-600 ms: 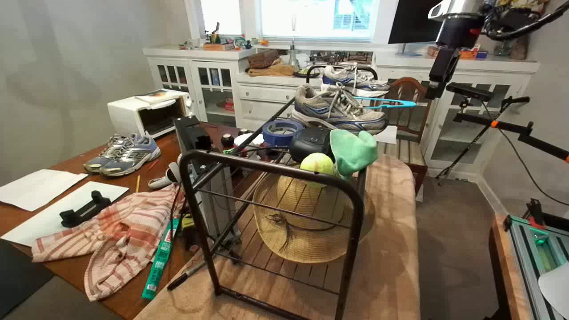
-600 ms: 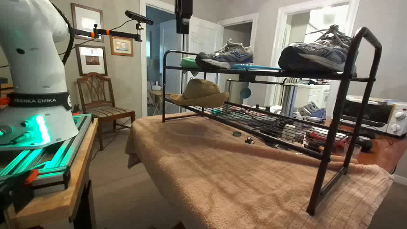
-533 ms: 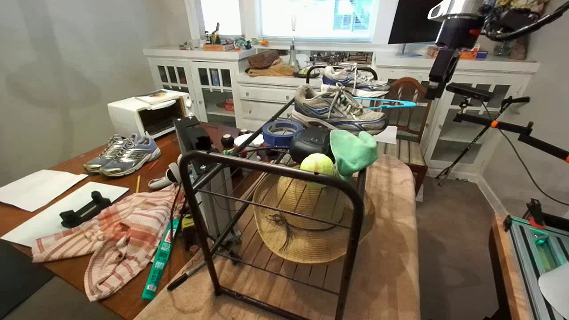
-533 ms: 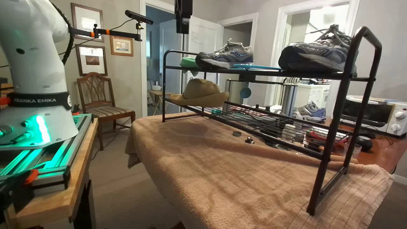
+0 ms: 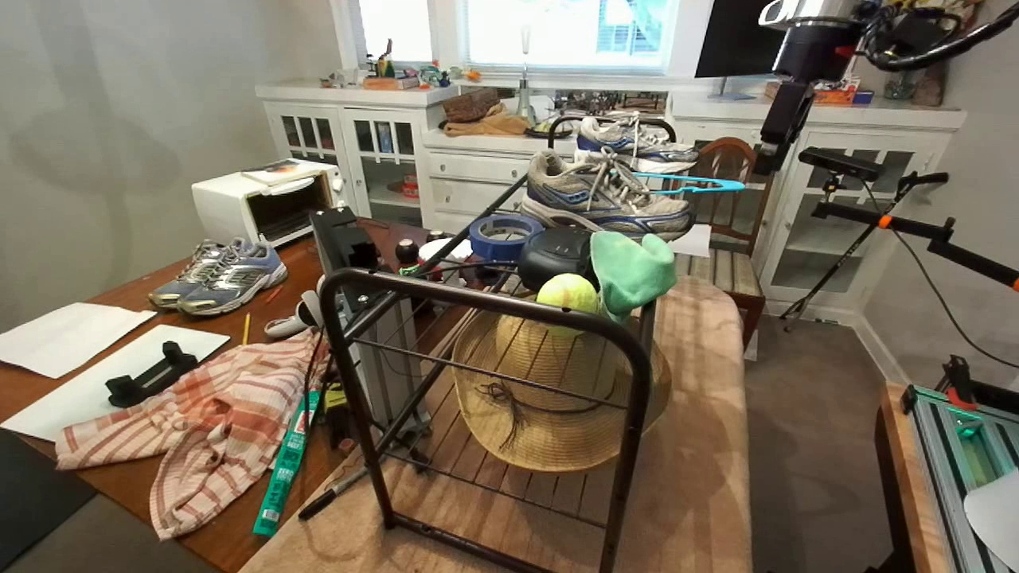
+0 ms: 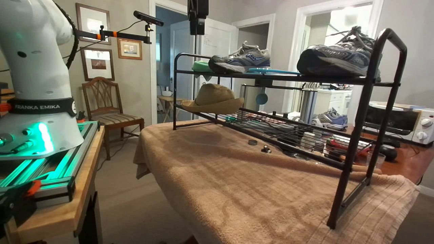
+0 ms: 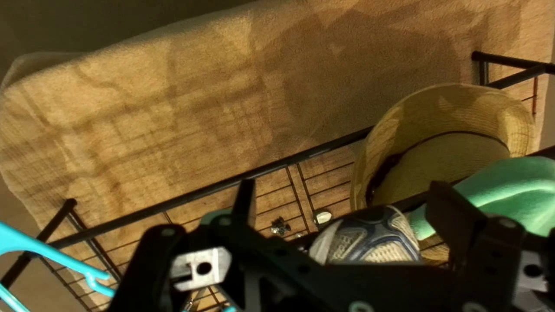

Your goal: Put the green towel over the black alarm clock.

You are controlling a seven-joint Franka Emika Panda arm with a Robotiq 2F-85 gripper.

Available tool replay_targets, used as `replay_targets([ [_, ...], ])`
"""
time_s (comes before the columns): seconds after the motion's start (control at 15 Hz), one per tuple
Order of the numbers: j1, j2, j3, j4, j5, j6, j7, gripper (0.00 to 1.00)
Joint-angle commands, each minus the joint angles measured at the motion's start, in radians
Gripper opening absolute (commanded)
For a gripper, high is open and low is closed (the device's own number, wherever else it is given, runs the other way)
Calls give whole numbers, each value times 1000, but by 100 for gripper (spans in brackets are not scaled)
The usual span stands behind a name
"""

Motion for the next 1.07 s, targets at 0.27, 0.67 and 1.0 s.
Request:
replay_targets([
  [0.27,78,175,252,171,-23,85,233,100],
  [0.67,91,312,313,229,-62,242,317,100],
  [1.0,112,345,292,251,-1,206,234,100],
])
